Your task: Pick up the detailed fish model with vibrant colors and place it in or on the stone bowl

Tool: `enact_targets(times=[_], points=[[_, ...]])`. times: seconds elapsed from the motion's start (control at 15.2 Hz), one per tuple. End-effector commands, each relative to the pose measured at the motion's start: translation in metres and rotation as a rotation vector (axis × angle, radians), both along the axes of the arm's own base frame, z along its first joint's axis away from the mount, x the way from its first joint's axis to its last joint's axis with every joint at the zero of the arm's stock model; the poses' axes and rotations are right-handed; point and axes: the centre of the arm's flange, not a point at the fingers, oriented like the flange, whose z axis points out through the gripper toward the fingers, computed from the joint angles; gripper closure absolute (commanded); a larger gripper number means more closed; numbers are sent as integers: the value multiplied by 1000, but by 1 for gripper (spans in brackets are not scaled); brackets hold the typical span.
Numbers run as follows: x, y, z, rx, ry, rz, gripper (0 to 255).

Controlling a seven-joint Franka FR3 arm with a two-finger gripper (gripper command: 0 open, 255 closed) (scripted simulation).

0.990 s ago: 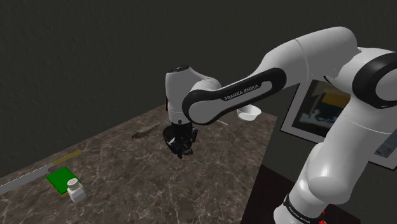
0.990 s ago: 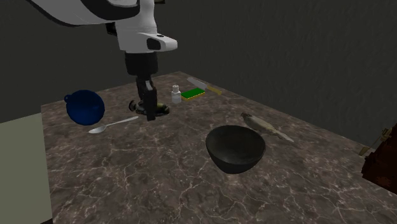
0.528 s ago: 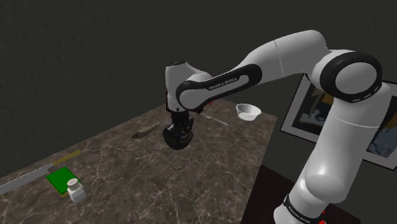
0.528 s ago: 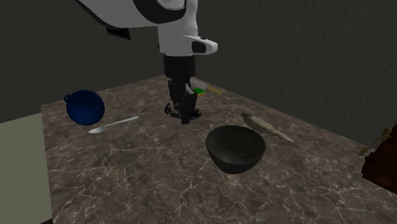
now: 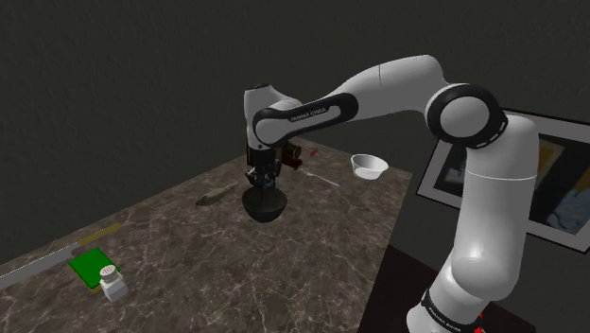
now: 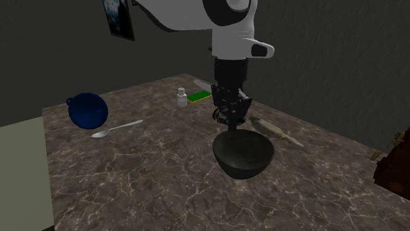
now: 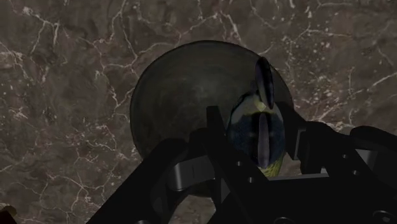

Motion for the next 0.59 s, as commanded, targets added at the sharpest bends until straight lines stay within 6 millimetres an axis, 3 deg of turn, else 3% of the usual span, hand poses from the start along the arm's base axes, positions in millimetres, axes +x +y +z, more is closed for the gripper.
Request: enact_targets(times=[0.0,0.07,0.53], points=[[18,-19,-2,0,0,1,255],[33,-31,-2,0,0,1,255],[33,-31,-39,0,0,1,255]])
